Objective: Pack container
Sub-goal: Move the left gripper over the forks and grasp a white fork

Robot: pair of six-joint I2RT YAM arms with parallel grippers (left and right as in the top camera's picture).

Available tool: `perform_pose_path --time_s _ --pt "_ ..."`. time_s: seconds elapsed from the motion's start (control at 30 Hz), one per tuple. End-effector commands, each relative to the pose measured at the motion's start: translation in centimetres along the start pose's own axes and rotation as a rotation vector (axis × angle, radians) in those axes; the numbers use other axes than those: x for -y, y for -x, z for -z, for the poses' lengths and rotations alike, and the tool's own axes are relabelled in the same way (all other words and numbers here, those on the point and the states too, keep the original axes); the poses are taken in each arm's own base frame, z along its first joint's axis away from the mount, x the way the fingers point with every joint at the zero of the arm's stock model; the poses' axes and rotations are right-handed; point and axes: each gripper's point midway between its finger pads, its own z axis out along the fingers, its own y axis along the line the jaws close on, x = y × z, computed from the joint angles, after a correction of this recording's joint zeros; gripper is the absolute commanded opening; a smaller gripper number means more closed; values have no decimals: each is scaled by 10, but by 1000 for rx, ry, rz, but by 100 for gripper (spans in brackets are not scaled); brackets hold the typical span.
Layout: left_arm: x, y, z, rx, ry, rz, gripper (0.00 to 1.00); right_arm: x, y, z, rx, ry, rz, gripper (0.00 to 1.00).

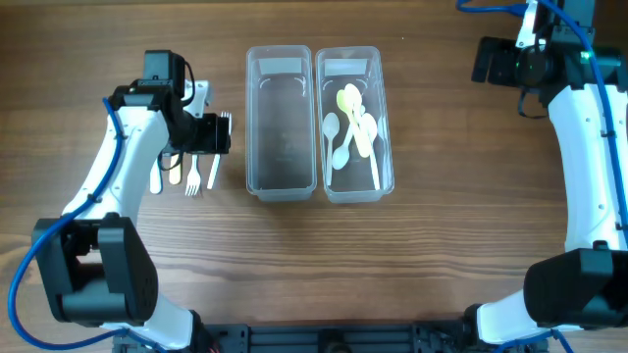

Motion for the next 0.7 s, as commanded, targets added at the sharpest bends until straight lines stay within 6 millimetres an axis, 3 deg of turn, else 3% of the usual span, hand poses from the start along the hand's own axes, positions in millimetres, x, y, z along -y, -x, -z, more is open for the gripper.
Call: perform_pose_path --time_s 0.0,0.13,0.2,0.47,0.67 --pt "-9 7 3 18 15 15 58 1 0 -3 -4 -13 9 100" --pt "-25 6 4 18 105 16 53 1 0 -3 -4 -13 9 100" --pt "-28 6 4 15 121 17 47 1 0 -3 -4 -12 9 100" --pt "-30 11 3 35 132 15 38 1 0 -3 -4 -13 9 100" --pt "-32 8 -16 -8 132 18 34 1 0 -3 -4 -13 10 99"
